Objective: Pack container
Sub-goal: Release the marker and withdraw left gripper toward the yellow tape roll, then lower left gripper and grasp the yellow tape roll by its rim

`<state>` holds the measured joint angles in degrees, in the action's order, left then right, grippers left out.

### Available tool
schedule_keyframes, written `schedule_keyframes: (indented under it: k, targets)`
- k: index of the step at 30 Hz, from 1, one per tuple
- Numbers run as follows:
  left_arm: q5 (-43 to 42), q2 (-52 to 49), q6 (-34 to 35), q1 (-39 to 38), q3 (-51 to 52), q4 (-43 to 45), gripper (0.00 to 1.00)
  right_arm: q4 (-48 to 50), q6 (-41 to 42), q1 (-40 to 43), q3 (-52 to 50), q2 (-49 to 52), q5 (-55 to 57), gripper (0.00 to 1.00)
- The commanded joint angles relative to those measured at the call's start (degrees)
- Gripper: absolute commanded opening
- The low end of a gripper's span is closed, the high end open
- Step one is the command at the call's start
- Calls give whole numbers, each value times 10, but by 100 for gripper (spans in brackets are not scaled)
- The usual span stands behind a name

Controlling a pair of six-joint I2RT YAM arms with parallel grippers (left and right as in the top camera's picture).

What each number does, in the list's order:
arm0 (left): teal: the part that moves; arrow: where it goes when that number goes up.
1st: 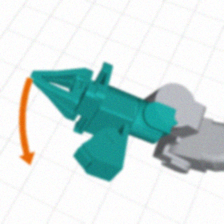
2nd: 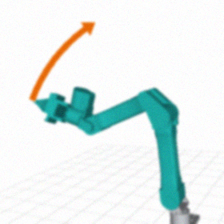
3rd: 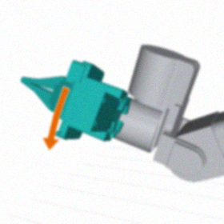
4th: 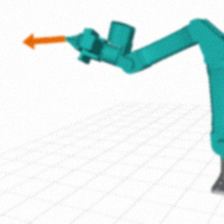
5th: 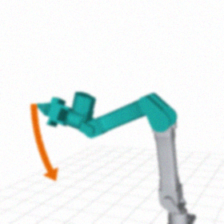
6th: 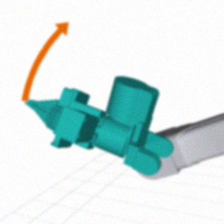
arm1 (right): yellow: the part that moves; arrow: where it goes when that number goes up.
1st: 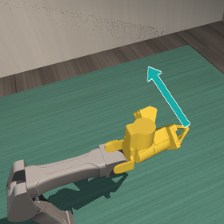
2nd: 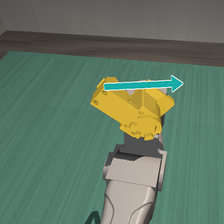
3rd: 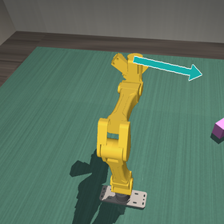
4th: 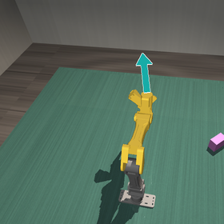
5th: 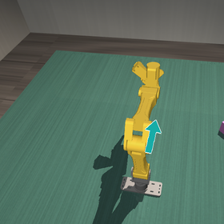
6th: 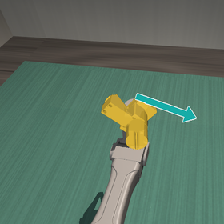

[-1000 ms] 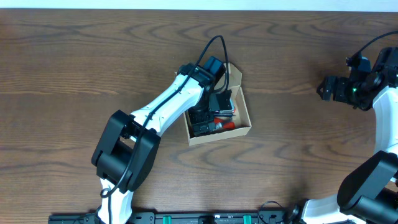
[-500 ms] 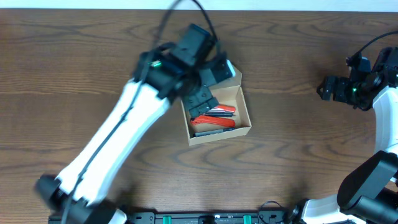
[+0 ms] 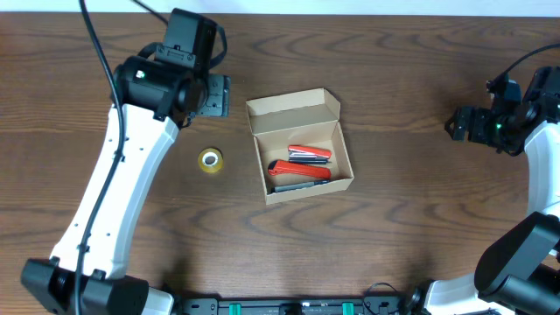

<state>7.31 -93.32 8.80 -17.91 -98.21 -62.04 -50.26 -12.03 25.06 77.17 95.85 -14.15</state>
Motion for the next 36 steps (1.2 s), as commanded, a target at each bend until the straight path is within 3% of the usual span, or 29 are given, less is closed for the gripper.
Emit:
schedule_keyframes:
  k: [1,7,16,26,36]
  targets:
    - [23,-10,75,-2,77,41,73,0,9,-4,-1,-4,-10,99]
    - [28,-11,78,6,216,91,73,-2,9,-4,-1,-4,-9,99]
    - [16,-11,85,63,309,126,75,-2,9,-4,-1,-4,-12,99]
    - [-104,-20,7,79,338,195,76,-4,9,-4,-1,-4,-12,99]
    - [-148,-77,-16,115,338,193,75,-5,9,-4,-1,-4,-11,99]
